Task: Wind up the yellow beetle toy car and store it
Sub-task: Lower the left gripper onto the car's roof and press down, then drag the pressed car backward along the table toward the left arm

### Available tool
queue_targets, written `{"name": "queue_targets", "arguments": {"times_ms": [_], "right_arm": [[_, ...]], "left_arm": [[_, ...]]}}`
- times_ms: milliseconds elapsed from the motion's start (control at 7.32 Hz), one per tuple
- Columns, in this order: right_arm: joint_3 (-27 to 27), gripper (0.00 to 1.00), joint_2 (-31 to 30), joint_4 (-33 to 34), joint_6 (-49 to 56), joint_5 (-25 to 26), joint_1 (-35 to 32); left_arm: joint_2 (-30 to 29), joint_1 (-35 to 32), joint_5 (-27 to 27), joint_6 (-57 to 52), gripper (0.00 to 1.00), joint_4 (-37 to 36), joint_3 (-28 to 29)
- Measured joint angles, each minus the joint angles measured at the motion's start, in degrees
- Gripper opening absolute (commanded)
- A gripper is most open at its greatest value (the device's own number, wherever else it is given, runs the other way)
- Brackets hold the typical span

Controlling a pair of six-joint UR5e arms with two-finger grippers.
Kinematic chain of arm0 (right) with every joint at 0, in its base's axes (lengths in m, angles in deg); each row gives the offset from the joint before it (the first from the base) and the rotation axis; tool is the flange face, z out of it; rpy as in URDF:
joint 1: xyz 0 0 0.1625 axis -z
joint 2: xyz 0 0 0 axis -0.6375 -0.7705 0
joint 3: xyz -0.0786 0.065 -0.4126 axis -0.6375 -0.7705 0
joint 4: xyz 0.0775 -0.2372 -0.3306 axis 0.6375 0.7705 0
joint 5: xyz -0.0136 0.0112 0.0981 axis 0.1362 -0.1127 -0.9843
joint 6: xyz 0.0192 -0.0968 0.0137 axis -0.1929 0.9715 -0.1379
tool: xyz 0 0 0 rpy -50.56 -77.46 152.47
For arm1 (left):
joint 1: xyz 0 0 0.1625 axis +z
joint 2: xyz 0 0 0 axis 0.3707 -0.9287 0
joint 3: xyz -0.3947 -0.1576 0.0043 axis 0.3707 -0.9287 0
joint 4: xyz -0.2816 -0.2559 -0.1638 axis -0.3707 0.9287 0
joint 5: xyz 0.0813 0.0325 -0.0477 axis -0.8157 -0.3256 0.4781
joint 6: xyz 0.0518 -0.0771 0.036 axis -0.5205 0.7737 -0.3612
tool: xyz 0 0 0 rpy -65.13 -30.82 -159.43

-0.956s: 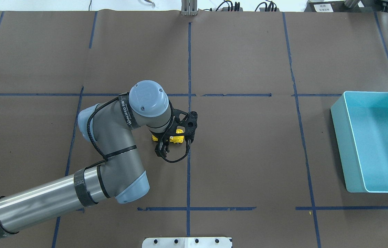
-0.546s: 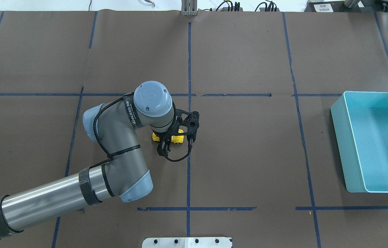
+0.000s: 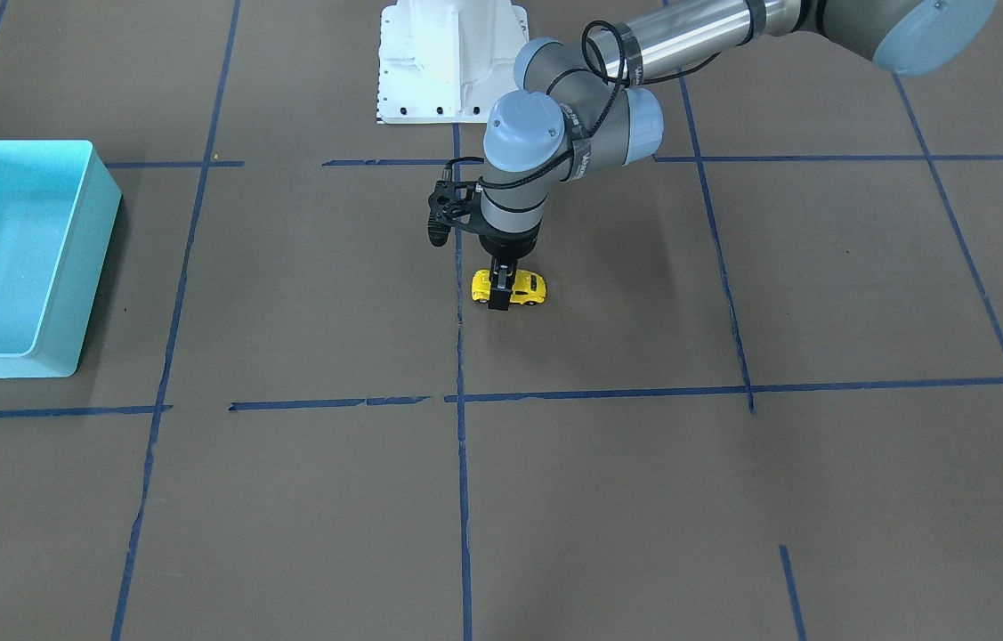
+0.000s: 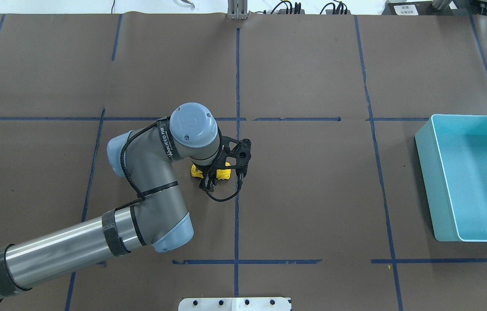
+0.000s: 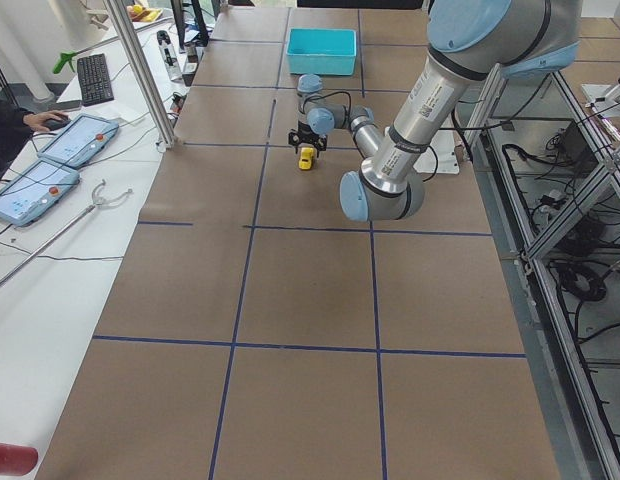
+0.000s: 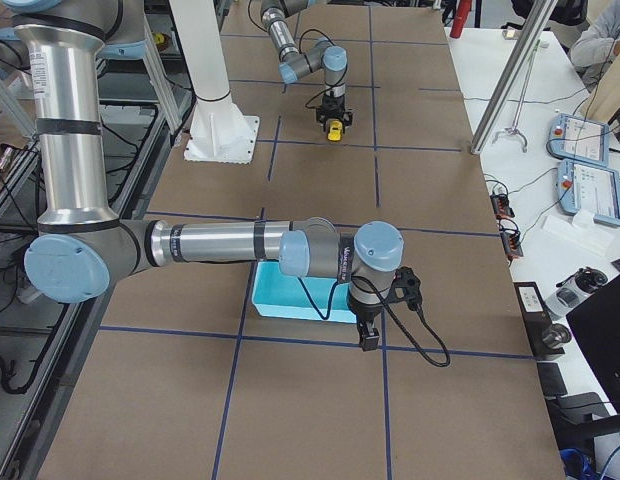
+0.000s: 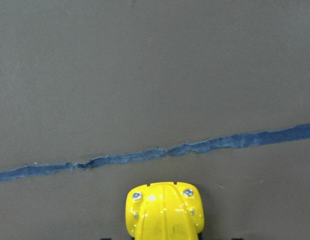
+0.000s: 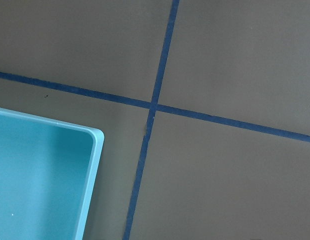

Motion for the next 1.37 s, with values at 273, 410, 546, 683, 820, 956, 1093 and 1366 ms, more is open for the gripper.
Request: {"name": "queue_targets", "arguments": {"times_ms": [273, 410, 546, 683, 820, 956, 1093, 1366], "right_arm": [[0.0, 1.00, 0.0, 0.0, 0.0, 0.0, 0.0], [0.0, 1.00, 0.0, 0.0, 0.0, 0.0, 0.0], [0.0, 1.00, 0.0, 0.0, 0.0, 0.0, 0.0], [0.0, 1.00, 0.0, 0.0, 0.0, 0.0, 0.0], [0.1, 1.00, 0.0, 0.0, 0.0, 0.0, 0.0], [0.1, 1.00, 0.0, 0.0, 0.0, 0.0, 0.0], [0.1, 1.00, 0.0, 0.0, 0.0, 0.0, 0.0], [0.1, 1.00, 0.0, 0.0, 0.0, 0.0, 0.0]], "left_arm": [[0.1, 0.0, 0.0, -0.2, 0.02, 0.1, -0.1], [0.2, -0.1, 0.1, -0.4, 0.00, 0.0, -0.4], [0.3, -0.4, 0.3, -0.5, 0.00, -0.3, -1.1], [0.3, -1.0, 0.9, -0.5, 0.00, -0.6, -2.3], [0.5, -2.0, 2.8, -0.5, 0.00, -0.8, -3.3], [0.8, -3.0, 5.0, -0.5, 0.00, -0.7, -3.9], [1.3, -3.4, 6.2, -0.5, 0.00, 0.2, -4.2], [1.9, -3.5, 6.9, -0.2, 0.00, 4.2, -4.1]]}}
